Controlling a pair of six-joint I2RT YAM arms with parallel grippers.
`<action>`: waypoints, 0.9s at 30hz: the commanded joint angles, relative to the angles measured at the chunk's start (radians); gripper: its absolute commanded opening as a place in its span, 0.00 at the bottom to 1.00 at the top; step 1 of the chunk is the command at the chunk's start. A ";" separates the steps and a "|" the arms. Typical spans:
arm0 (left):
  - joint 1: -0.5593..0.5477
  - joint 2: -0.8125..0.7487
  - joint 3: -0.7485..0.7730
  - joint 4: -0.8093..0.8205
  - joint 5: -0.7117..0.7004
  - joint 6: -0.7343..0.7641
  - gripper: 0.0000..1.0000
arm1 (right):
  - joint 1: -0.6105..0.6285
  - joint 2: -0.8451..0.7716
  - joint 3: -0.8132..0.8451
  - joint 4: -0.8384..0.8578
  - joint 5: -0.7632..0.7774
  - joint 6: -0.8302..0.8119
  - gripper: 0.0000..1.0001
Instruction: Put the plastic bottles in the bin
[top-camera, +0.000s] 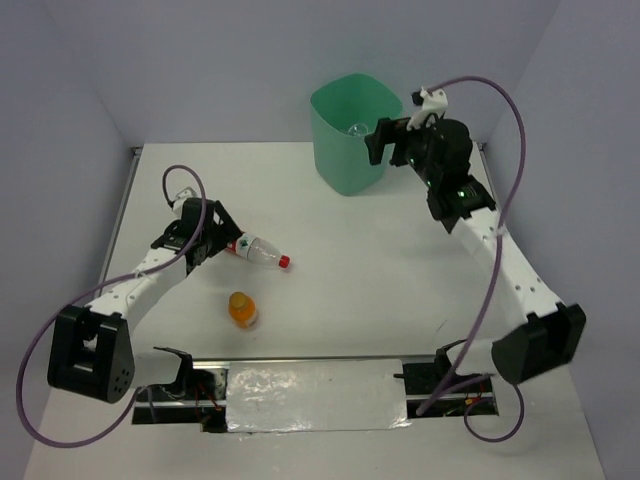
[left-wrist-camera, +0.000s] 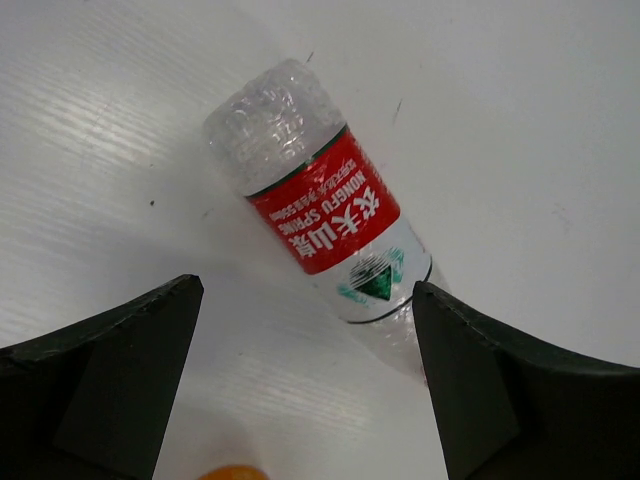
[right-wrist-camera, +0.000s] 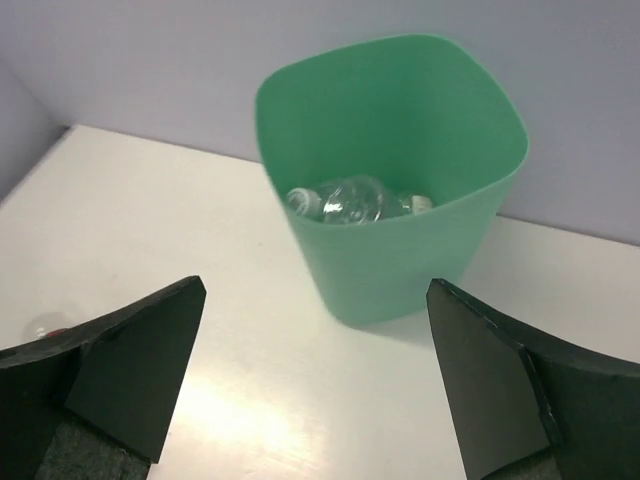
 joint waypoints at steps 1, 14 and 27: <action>0.005 0.051 0.056 0.044 -0.004 -0.074 0.99 | 0.006 -0.148 -0.240 0.129 -0.042 0.108 1.00; 0.007 0.333 0.134 0.134 -0.001 -0.111 0.99 | 0.014 -0.498 -0.654 0.193 -0.106 0.297 1.00; 0.007 0.400 0.251 0.156 0.115 -0.061 0.31 | 0.024 -0.522 -0.743 0.210 -0.446 0.247 1.00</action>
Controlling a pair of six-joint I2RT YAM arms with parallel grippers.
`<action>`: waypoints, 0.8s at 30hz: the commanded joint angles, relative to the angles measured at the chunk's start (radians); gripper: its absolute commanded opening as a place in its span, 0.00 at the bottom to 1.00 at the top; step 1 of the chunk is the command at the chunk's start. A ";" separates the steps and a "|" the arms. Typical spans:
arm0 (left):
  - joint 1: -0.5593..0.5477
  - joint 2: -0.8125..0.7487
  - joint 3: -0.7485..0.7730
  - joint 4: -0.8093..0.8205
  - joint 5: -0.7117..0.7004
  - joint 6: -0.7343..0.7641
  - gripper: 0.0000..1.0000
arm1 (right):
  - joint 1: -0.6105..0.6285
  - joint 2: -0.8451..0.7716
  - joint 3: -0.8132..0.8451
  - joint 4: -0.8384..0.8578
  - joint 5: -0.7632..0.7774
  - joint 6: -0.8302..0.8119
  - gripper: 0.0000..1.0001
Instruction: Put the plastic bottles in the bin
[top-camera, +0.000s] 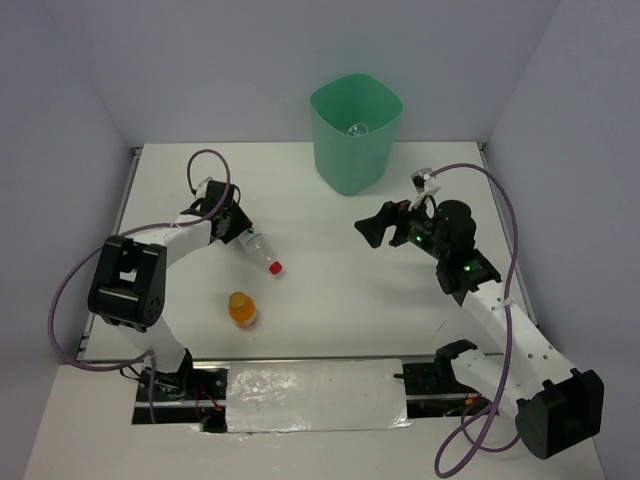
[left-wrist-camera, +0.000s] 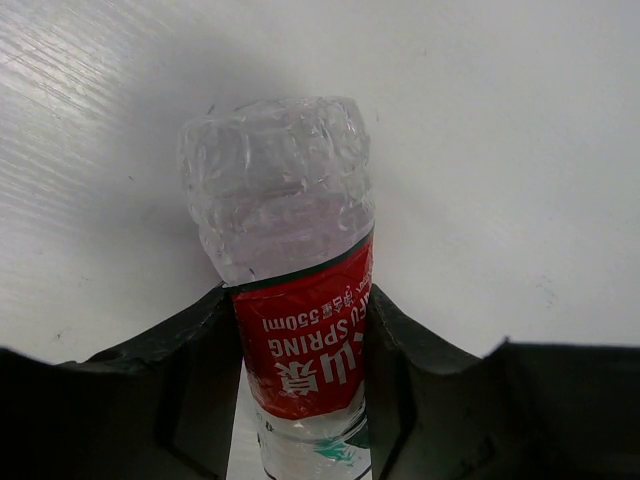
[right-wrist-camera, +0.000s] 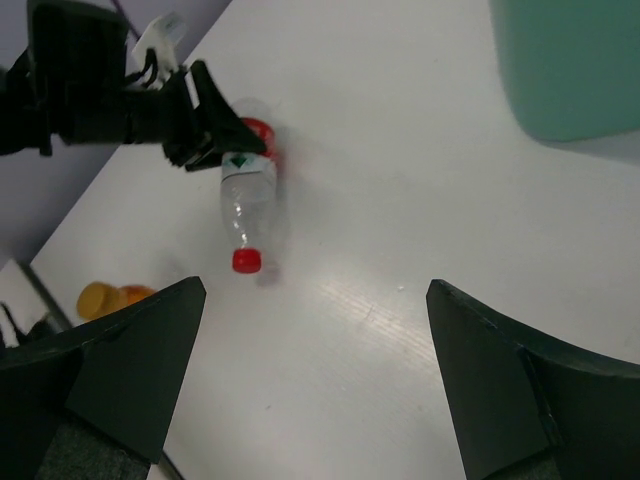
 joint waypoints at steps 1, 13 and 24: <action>0.004 -0.078 0.012 0.026 0.068 0.025 0.30 | 0.030 -0.008 -0.016 0.076 -0.148 -0.021 1.00; -0.254 -0.490 -0.028 0.027 -0.036 0.051 0.36 | 0.289 0.106 0.033 0.143 -0.058 -0.036 1.00; -0.445 -0.681 -0.135 0.107 -0.112 0.016 0.38 | 0.484 0.262 0.131 0.223 0.035 -0.048 1.00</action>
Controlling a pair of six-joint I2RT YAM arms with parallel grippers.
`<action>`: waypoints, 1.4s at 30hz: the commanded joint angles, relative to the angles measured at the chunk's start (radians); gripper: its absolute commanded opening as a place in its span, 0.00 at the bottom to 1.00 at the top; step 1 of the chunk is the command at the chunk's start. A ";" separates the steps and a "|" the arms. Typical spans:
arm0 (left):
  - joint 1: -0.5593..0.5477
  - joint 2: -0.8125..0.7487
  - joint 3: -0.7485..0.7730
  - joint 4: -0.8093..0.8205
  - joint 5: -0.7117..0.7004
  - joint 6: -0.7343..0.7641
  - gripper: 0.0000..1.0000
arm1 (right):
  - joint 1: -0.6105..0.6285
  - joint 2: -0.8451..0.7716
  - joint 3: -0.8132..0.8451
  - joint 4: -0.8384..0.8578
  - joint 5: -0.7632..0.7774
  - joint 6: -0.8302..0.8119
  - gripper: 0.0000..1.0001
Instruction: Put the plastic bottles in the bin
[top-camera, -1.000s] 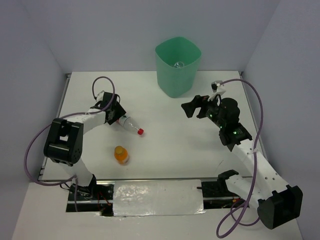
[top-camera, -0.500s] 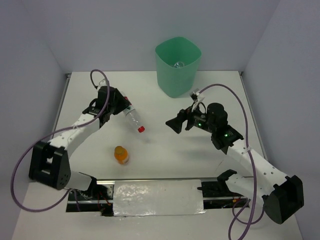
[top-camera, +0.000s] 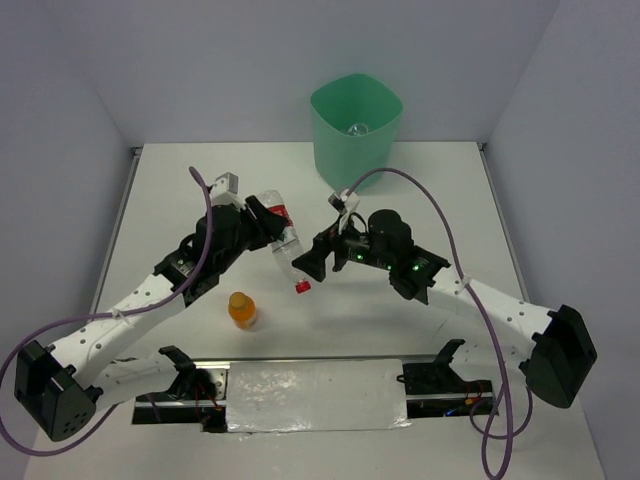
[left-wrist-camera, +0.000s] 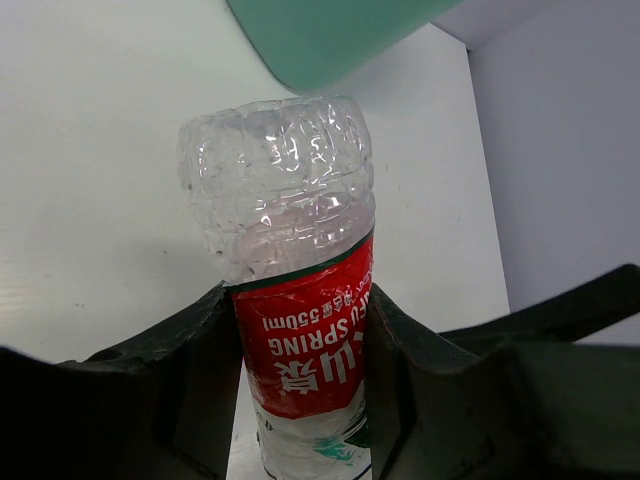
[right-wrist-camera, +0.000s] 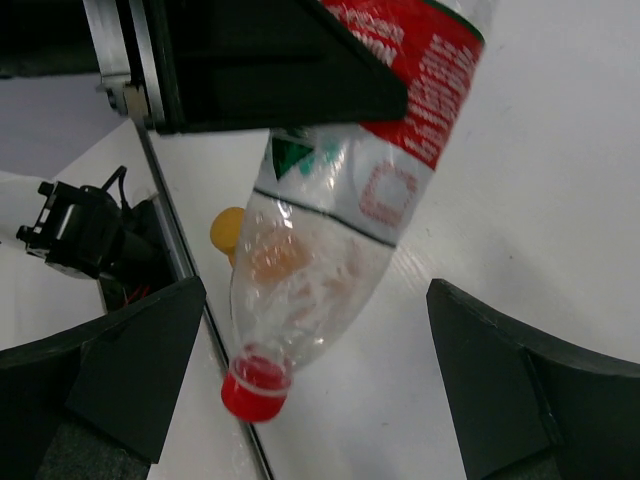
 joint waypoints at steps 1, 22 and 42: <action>-0.045 -0.030 0.007 0.064 -0.055 -0.011 0.38 | 0.031 0.048 0.070 0.107 0.012 -0.001 1.00; -0.081 -0.084 0.018 0.077 -0.061 0.059 0.99 | 0.043 0.159 0.150 0.046 0.181 0.071 0.39; 0.014 -0.250 -0.083 -0.269 -0.325 0.096 0.99 | -0.427 0.425 0.800 -0.082 0.365 -0.224 0.41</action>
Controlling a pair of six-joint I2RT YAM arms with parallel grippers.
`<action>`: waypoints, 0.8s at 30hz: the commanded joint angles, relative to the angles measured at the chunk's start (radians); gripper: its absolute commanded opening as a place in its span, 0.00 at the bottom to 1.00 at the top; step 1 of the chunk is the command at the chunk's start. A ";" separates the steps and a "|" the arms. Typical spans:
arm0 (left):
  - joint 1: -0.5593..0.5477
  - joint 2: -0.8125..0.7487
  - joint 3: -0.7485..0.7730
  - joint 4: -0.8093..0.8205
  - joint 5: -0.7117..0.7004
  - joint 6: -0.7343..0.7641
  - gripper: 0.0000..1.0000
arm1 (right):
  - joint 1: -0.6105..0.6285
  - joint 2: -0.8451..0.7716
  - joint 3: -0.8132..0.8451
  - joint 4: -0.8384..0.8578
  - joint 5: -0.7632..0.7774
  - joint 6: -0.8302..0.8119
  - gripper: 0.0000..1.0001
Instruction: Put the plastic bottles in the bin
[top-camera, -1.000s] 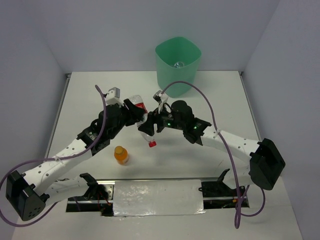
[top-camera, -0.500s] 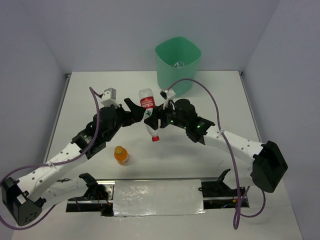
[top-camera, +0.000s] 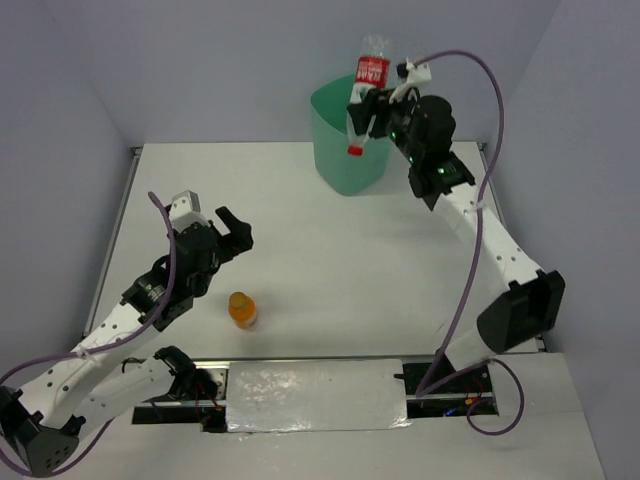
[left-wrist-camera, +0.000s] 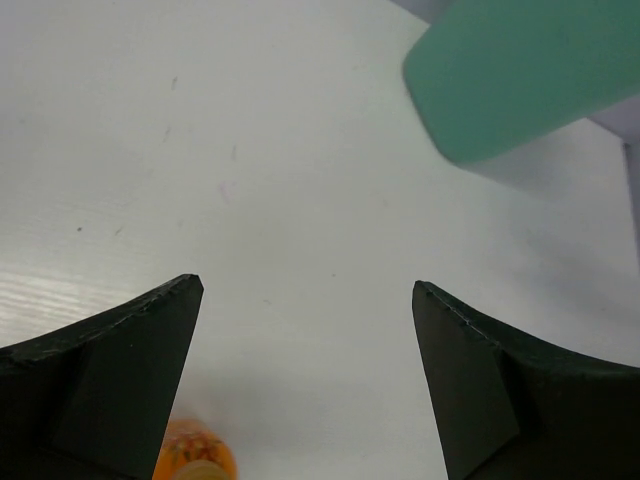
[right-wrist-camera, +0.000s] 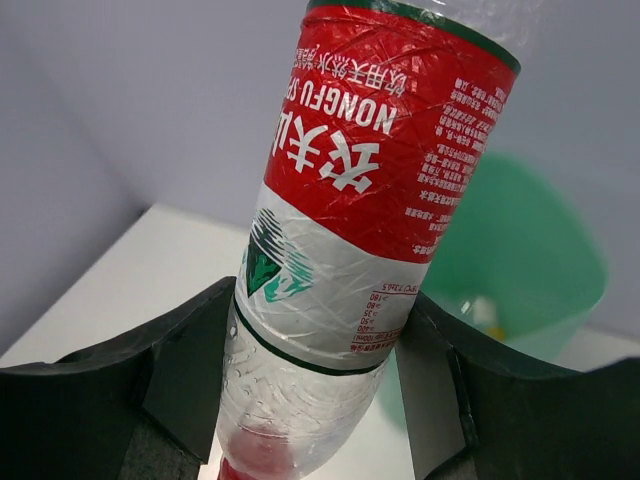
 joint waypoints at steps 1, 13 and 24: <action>0.068 -0.014 -0.045 -0.002 0.066 0.069 0.99 | -0.028 0.138 0.172 0.037 0.153 -0.115 0.42; 0.122 0.002 -0.113 -0.028 0.212 0.077 0.99 | -0.045 0.784 0.969 -0.038 0.534 -0.307 0.59; 0.124 0.011 -0.113 -0.192 0.276 -0.007 0.99 | -0.047 0.583 0.722 -0.113 0.348 -0.255 1.00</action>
